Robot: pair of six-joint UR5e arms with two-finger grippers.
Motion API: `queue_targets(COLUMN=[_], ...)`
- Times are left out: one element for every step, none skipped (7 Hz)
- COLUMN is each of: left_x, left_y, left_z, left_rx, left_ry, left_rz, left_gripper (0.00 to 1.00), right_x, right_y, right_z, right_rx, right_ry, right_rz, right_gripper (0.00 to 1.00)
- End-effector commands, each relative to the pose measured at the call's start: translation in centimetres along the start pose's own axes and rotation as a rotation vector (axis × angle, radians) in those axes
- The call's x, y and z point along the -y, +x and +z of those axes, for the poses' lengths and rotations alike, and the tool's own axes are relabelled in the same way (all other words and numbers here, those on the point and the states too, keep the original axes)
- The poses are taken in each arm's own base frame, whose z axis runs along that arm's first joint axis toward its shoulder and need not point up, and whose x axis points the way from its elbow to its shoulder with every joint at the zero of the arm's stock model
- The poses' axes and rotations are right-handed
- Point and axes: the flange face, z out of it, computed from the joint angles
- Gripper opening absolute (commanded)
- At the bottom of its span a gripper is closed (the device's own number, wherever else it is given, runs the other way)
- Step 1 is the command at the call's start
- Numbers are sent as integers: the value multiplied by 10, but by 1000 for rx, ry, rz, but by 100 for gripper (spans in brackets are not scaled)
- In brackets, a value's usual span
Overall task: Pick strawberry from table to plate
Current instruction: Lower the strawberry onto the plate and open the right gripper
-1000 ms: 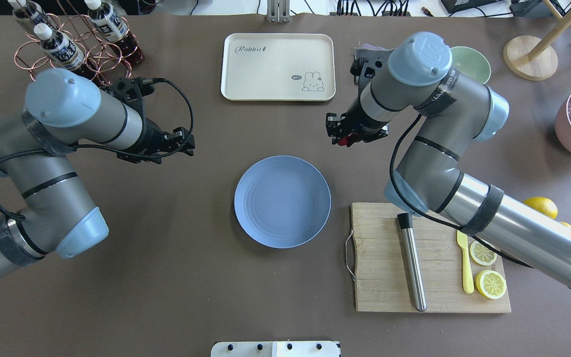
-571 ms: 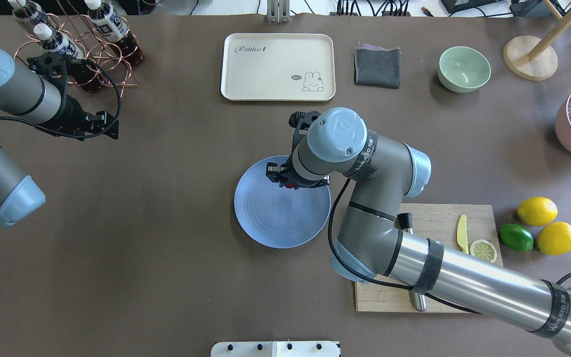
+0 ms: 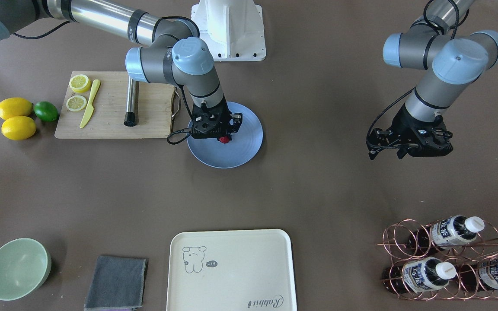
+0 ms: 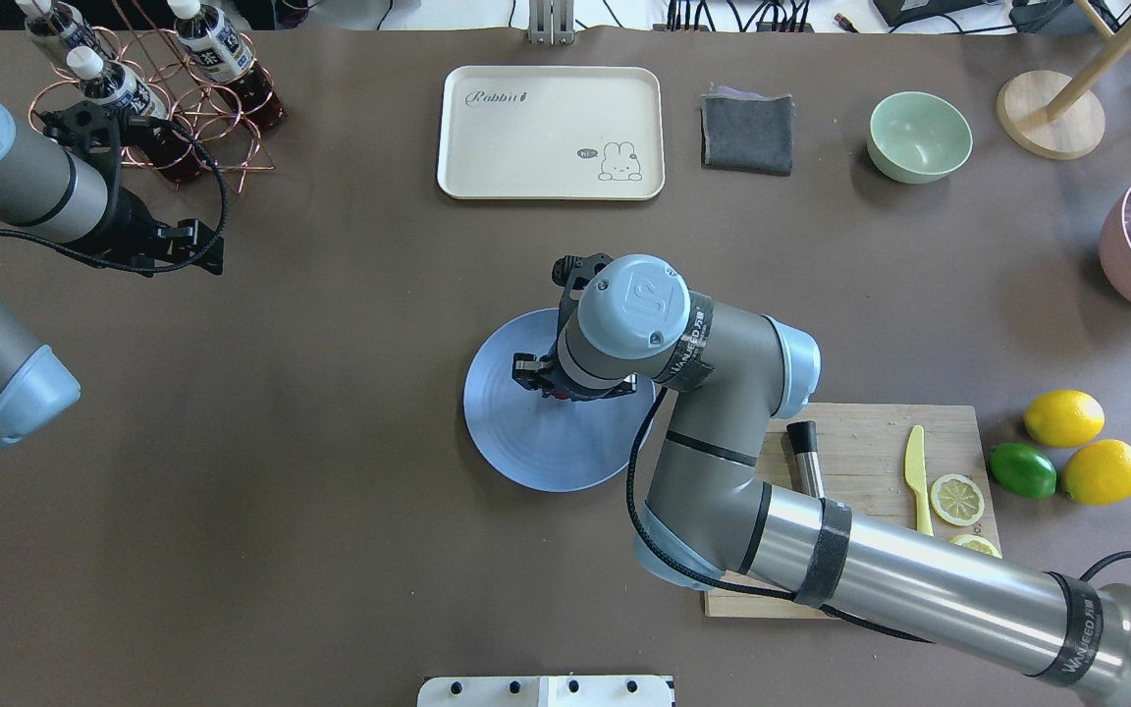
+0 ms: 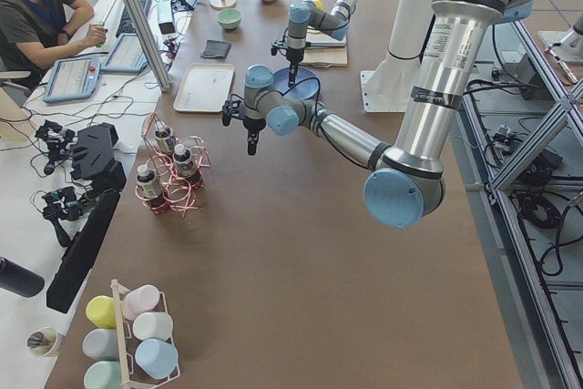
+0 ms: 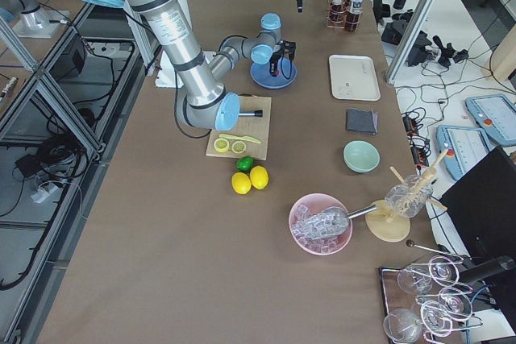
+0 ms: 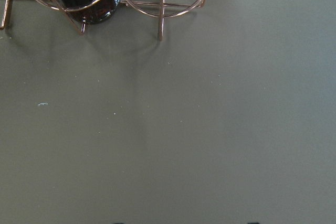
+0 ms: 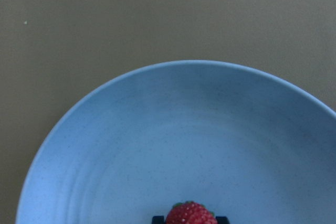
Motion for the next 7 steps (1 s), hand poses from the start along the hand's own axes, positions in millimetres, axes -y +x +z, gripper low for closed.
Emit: queue_targets(left_x=[0, 0, 0, 7, 13, 15, 12], left_y=[0, 4, 2, -5, -9, -25, -47], left_z=[0, -4, -4, -15, -34, -53, -64], left_rx=[-1, -6, -4, -5, -24, -25, -28], left_ry=[-1, 3, 3, 2, -16, -16, -36], left_rz=[-1, 1, 2, -13, -30, -19, 18], left_gripper=[84, 84, 84, 83, 84, 84, 96], right_x=[-4, 6, 33, 61, 77, 94, 116], right_y=[2, 1, 13, 28, 56, 107, 169], right_z=[4, -8, -30, -71, -108, -138, -167], right_rx=[-9, 6, 24, 9, -16, -35, -40], right_ry=[17, 24, 7, -25, -28, -29, -40], right_rz=[-9, -2, 30, 73, 101, 39, -7], right_gripper=[100, 100, 100, 100, 100, 100, 100])
